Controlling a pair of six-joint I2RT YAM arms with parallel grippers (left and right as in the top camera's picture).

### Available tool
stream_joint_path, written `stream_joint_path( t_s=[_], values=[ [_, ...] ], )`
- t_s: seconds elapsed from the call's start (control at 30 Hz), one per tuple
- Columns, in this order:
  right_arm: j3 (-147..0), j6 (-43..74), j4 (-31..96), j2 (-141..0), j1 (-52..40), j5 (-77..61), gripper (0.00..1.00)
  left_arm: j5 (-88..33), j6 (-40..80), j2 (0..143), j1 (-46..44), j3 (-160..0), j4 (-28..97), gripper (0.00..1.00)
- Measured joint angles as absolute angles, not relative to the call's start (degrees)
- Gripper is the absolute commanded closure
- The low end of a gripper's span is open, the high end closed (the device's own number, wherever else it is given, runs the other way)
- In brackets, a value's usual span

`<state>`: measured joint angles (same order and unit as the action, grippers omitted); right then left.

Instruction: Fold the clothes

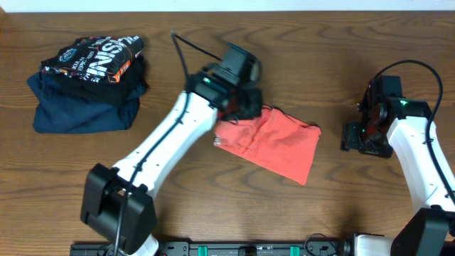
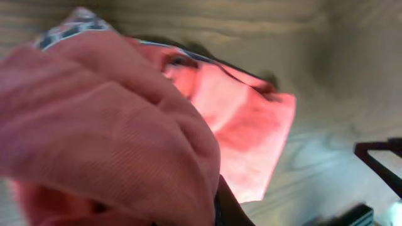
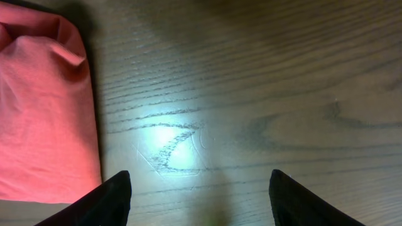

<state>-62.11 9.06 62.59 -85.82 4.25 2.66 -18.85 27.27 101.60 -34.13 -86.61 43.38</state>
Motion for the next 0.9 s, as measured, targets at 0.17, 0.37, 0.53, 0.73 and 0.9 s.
stream_joint_path(
  t_s=[0.17, 0.37, 0.53, 0.73, 0.9],
  values=[
    [-61.58, 9.21, 62.63, -85.82, 4.25, 2.85, 0.32, -18.85, 27.20, 102.17, -38.61, -86.61, 40.05, 0.94],
    [-61.32, 9.23, 63.46, -85.82, 4.25, 2.87, 0.32, -18.39, 27.18, 102.17, -42.74, -86.61, 38.76, 0.94],
    [-61.32, 9.21, 63.61, -85.82, 4.25, 2.98, 0.31, -17.58, 27.16, 102.17, -43.83, -86.61, 39.03, 0.94],
    [-61.32, 9.21, 63.68, -85.82, 4.25, 3.05, 0.31, -17.56, 27.03, 102.17, -44.86, -86.61, 39.66, 0.94],
    [-61.32, 9.23, 63.83, -85.82, 4.25, 3.05, 0.31, -17.56, 26.98, 102.17, -45.95, -86.61, 39.70, 0.94]
  ],
)
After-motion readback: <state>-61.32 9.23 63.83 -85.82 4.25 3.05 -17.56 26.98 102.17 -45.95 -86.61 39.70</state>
